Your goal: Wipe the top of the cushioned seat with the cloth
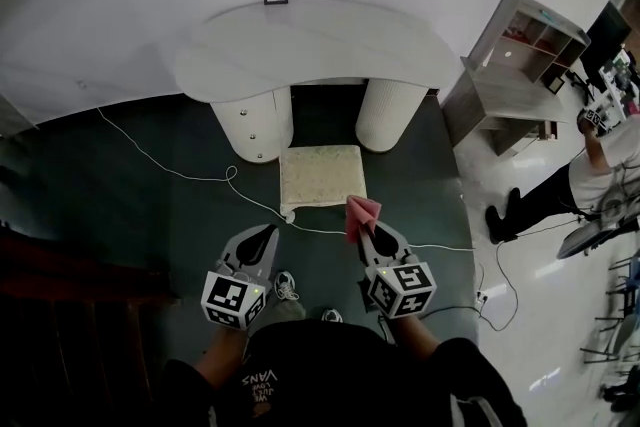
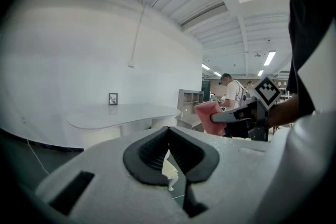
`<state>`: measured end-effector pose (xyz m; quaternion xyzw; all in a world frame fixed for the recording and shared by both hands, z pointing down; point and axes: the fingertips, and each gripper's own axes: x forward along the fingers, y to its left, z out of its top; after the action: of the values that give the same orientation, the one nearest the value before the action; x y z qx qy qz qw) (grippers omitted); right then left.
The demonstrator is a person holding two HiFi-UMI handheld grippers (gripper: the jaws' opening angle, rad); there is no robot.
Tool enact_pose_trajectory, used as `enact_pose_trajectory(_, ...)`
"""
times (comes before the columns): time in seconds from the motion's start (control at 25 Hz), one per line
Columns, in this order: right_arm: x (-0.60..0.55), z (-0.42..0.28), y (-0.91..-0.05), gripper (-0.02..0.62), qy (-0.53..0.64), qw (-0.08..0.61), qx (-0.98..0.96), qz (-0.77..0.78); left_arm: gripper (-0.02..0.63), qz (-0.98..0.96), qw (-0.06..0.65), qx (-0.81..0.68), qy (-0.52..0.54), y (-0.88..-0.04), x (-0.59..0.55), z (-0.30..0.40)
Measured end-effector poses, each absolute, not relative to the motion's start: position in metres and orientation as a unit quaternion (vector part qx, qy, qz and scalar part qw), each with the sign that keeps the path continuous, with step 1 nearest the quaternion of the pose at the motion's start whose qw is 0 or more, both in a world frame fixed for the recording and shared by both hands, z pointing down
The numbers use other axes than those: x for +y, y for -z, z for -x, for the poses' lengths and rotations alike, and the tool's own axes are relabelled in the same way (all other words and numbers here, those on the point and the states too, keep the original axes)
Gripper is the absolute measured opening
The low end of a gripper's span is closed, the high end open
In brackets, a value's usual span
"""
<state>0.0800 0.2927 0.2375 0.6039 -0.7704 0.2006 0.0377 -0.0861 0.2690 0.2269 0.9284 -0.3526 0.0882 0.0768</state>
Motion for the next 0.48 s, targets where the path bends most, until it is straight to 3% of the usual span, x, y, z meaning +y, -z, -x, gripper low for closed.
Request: enact_pose_trajectory(0.48,0.195,-0.024,-0.238,0.026,-0.214,0.030,-0.744,-0.633,0.017,-0.932,0.080,-0.341,-0.091,-0.229,0.159,0.159)
